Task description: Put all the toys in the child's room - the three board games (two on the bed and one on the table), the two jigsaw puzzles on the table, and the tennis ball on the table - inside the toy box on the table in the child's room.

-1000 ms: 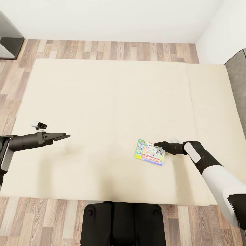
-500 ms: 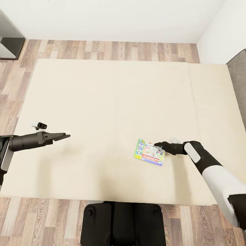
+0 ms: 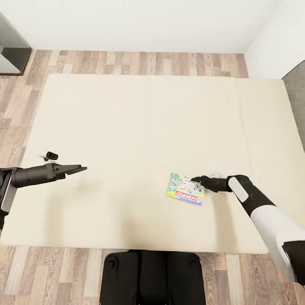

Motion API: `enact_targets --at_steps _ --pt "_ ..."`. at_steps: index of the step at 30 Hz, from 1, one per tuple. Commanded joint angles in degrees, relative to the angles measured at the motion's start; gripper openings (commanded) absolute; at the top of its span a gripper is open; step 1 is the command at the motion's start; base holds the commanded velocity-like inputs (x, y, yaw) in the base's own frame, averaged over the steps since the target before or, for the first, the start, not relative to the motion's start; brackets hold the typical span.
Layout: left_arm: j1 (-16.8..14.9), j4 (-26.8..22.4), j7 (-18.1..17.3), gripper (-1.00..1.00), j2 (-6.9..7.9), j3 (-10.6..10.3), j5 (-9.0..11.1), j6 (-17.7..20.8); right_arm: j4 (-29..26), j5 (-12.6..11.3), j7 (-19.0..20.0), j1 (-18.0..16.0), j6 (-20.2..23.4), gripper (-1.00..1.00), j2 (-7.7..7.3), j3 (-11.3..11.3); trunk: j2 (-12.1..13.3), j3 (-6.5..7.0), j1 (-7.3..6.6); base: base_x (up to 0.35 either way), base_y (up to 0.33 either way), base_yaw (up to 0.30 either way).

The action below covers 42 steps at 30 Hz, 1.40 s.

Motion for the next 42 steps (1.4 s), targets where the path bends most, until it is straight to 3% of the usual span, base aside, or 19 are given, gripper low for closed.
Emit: enact_targets --at_steps 1,42 --pt "-0.02 0.01 -0.23 1.0 0.02 -0.03 -0.02 0.61 -0.02 0.24 0.28 -0.03 0.09 1.0 -0.06 0.23 -0.09 -0.06 0.03 0.0 0.106 -0.003" --pt "-0.02 0.01 -0.23 1.0 0.02 -0.09 -0.1 0.61 -0.03 0.25 0.31 -0.03 0.09 1.0 -0.06 0.24 -0.09 -0.06 0.03 0.0 0.09 0.0"
